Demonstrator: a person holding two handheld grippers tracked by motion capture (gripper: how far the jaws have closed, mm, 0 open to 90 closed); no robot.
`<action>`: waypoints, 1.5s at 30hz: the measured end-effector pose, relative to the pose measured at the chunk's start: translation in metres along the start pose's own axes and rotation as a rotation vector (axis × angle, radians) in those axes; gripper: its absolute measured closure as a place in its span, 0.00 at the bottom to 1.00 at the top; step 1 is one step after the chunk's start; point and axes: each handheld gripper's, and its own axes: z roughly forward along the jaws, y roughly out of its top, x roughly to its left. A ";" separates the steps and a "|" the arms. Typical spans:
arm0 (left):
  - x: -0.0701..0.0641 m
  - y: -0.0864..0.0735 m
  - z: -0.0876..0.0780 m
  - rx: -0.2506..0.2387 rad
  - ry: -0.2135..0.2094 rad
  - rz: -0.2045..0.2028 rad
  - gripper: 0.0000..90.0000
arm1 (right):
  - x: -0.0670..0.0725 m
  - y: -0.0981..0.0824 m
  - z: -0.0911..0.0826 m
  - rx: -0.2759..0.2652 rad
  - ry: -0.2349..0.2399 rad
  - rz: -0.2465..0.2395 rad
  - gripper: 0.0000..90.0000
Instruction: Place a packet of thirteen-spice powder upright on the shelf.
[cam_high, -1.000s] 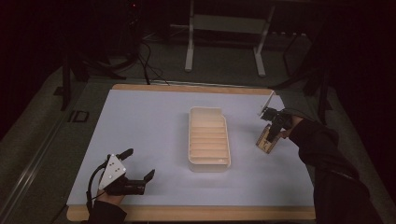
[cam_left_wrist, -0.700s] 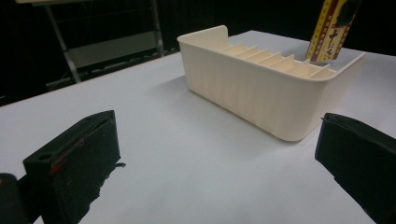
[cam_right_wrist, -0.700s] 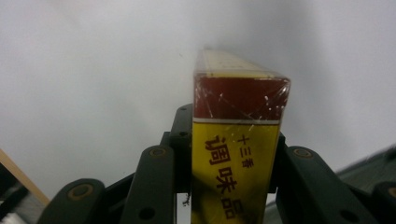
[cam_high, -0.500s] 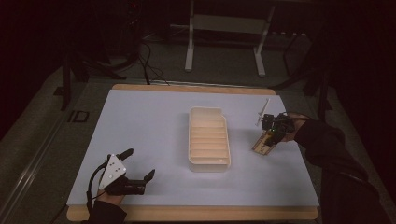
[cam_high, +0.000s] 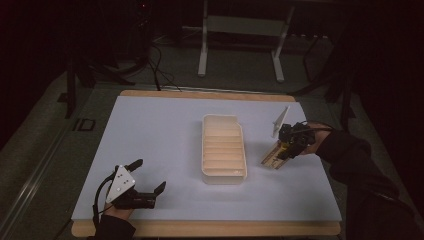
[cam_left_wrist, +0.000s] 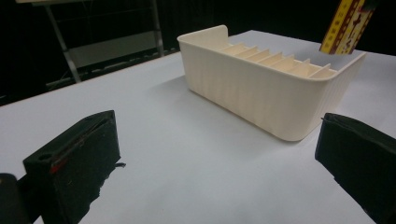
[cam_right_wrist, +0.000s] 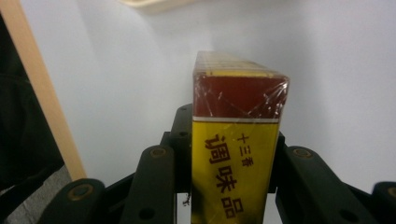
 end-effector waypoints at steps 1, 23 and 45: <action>0.000 0.000 0.000 0.000 0.000 0.000 0.00 | 0.002 0.001 -0.003 -0.004 -0.003 -0.001 0.76; 0.000 0.000 0.000 0.000 -0.002 -0.001 0.00 | 0.032 0.039 -0.048 -0.189 -0.069 -0.120 0.76; 0.001 0.000 0.000 0.003 -0.007 -0.002 0.00 | 0.042 0.061 -0.022 -0.402 -0.014 -0.209 0.76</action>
